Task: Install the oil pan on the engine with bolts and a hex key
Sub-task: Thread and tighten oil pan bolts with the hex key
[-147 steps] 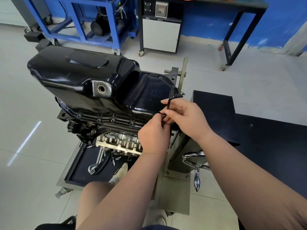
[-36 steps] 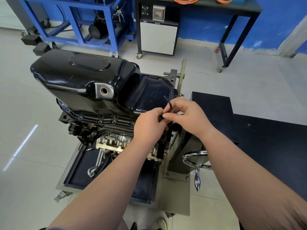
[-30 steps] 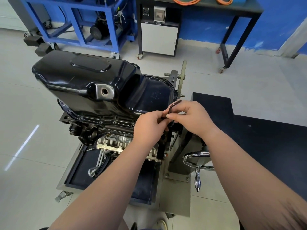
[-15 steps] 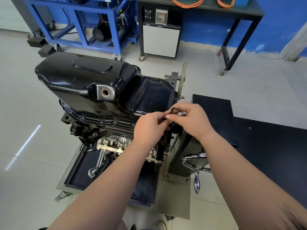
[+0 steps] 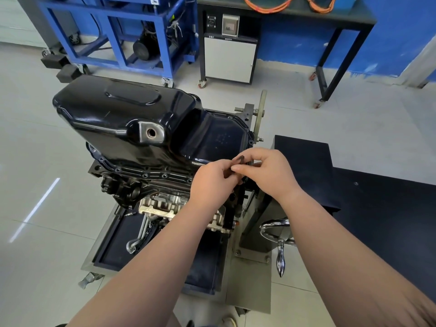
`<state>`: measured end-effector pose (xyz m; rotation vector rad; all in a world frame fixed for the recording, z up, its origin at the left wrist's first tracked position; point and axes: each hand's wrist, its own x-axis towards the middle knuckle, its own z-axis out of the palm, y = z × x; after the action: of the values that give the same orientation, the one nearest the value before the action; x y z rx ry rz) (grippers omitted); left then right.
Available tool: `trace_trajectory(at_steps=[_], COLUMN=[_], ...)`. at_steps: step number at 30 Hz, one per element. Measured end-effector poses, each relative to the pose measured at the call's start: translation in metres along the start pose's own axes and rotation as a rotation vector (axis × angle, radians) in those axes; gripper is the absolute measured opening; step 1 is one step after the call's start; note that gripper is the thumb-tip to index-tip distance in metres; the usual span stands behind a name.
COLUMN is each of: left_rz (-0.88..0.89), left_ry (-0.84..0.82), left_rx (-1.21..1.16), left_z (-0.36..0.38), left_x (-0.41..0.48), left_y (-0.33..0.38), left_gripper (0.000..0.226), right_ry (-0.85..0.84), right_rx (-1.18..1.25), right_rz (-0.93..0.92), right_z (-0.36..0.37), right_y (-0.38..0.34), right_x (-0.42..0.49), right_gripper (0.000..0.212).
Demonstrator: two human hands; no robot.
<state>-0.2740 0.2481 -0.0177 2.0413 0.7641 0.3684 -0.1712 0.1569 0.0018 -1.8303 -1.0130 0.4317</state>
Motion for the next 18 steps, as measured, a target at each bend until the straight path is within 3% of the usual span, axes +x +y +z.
trace_trajectory(at_steps=[3,6,9,11,15,18], left_rz=[0.000,-0.006,-0.004,0.003,0.014,0.003], left_ry=[0.012,0.023,-0.007,-0.032,-0.030,-0.016], left_rx=[0.038,0.026,0.016,0.038,0.009,0.006], left_z=[0.000,-0.001,-0.002,-0.004,-0.005,-0.005], left_x=[0.000,0.001,0.002,0.004,0.004,0.004], left_y=[0.002,0.001,0.001,0.002,0.003,0.002], left_gripper=[0.010,0.012,0.012,0.014,0.008,0.012], right_ry=[0.020,-0.060,-0.127,-0.114,-0.019,-0.002], right_rx=[-0.016,0.082,0.049,0.028,0.015,-0.010], right_rz=[0.018,0.029,-0.024,-0.043,0.024,0.021], right_z=[0.005,0.002,-0.006,-0.008,-0.004,-0.001], right_y=[0.000,0.001,-0.001,-0.001,-0.002,-0.002], right_x=[0.001,0.001,0.000,0.000,0.002,0.003], right_gripper=[0.016,0.010,0.025,0.026,0.007,0.016])
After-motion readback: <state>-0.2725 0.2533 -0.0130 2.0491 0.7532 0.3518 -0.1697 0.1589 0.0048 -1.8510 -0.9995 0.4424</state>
